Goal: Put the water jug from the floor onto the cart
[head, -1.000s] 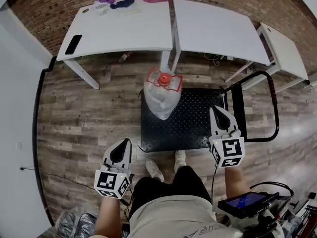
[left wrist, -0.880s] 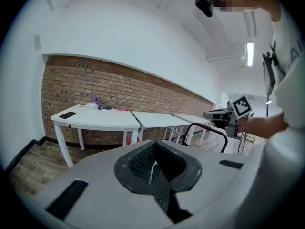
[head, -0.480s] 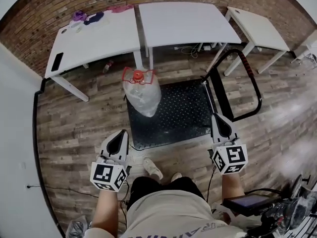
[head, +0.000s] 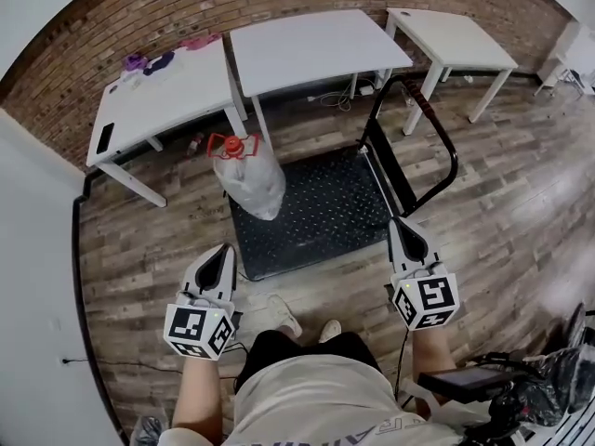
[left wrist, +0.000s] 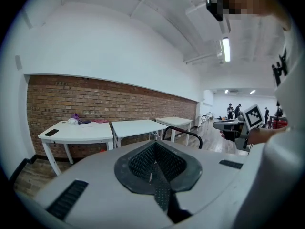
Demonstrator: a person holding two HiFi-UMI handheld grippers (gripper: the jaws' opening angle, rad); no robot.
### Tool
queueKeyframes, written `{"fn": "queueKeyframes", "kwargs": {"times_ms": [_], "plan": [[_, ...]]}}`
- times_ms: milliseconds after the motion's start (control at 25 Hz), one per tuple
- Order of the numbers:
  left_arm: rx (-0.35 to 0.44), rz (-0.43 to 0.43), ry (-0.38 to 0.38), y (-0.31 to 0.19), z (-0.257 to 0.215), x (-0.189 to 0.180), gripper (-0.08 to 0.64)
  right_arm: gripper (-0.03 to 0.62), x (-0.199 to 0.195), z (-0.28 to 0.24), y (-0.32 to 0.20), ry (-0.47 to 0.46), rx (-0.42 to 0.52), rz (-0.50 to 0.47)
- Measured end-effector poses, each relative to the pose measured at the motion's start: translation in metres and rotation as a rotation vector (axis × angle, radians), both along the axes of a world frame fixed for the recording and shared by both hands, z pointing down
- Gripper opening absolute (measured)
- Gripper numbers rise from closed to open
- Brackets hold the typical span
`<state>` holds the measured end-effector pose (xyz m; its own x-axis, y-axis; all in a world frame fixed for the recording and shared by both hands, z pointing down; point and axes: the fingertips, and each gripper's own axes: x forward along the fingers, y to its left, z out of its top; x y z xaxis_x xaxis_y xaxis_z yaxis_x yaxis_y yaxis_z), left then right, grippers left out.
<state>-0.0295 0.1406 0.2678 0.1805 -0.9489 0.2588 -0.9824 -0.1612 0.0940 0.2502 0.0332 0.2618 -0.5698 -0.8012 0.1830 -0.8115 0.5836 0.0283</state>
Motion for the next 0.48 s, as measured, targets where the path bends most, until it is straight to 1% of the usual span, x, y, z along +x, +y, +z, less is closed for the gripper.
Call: {"fn": "queueKeyframes", "kwargs": {"times_ms": [160,240,400,480], "plan": [[-0.01,0.046,-0.015,0.015,-0.004,0.024,0.0,0.003,0.021,-0.004,0.022,-0.013,0.012,0.027],[-0.006,0.067,-0.01,0.016,-0.006,0.032,0.0,0.003,0.032,-0.01,0.03,-0.017,0.022,0.046],[0.031,0.096,0.001,0.012,-0.02,0.04,0.0,0.003,0.049,-0.019,0.041,-0.012,0.026,0.08],[0.05,0.107,-0.002,0.013,-0.027,0.042,0.0,0.003,0.05,-0.021,0.049,-0.008,0.018,0.084]]}}
